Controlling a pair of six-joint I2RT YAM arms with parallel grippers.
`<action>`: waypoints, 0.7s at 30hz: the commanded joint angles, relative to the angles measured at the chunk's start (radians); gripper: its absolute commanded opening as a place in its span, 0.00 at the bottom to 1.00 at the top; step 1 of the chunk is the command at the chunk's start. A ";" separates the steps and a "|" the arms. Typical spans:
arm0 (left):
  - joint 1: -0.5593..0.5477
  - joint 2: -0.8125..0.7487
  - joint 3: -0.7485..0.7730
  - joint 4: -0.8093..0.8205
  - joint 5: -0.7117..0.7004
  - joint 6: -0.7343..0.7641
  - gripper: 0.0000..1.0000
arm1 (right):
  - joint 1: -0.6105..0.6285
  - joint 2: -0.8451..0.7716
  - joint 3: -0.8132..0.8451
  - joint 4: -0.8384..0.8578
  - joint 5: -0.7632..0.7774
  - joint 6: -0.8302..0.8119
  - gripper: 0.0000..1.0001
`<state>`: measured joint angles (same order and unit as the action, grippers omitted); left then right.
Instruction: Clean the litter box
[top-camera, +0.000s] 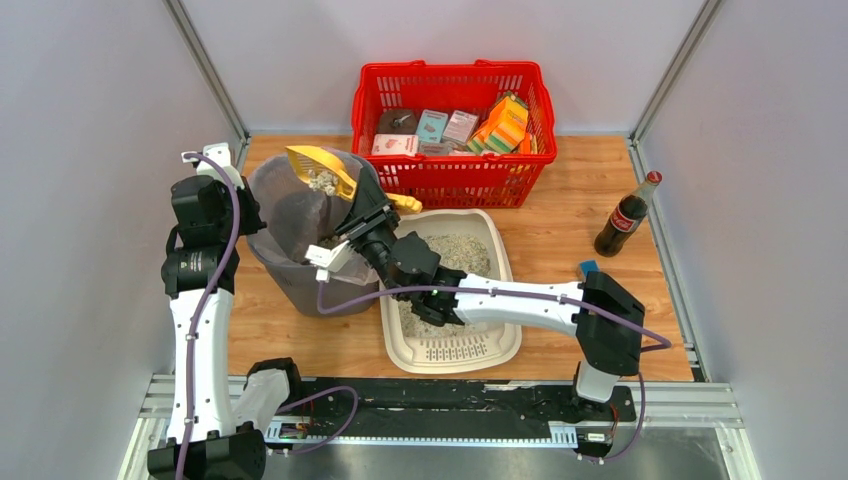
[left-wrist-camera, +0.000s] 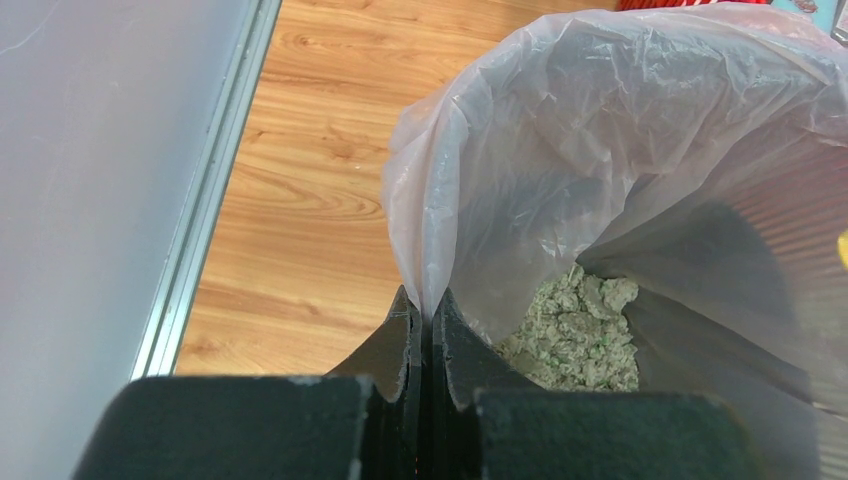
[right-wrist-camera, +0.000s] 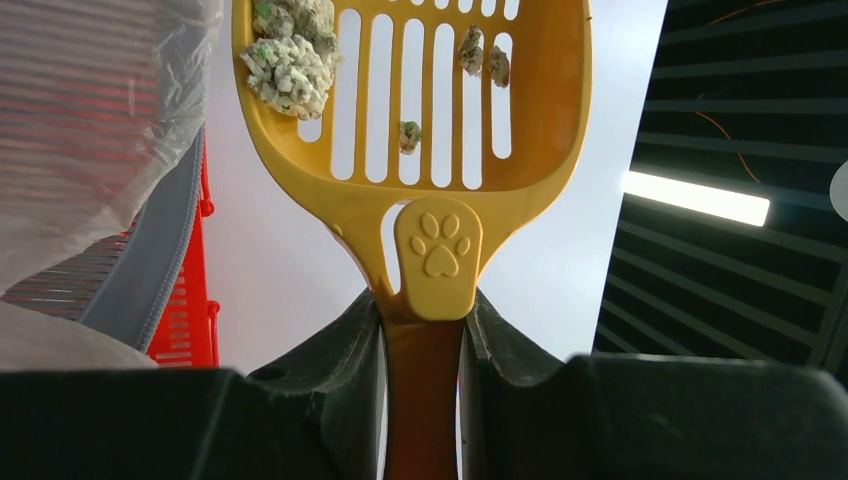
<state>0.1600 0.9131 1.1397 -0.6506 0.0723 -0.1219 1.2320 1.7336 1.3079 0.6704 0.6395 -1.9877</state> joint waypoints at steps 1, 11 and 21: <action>-0.010 0.015 -0.018 -0.044 0.096 -0.018 0.00 | 0.040 -0.054 0.039 0.022 0.060 -0.243 0.00; -0.008 0.007 -0.026 -0.035 0.112 -0.024 0.00 | 0.104 -0.121 0.081 -0.156 0.213 -0.109 0.00; -0.008 0.006 -0.029 -0.030 0.118 -0.028 0.00 | 0.136 -0.157 -0.088 -0.276 0.296 -0.069 0.00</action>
<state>0.1604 0.9131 1.1378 -0.6430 0.0959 -0.1219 1.3529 1.6009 1.2613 0.4767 0.8799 -1.9877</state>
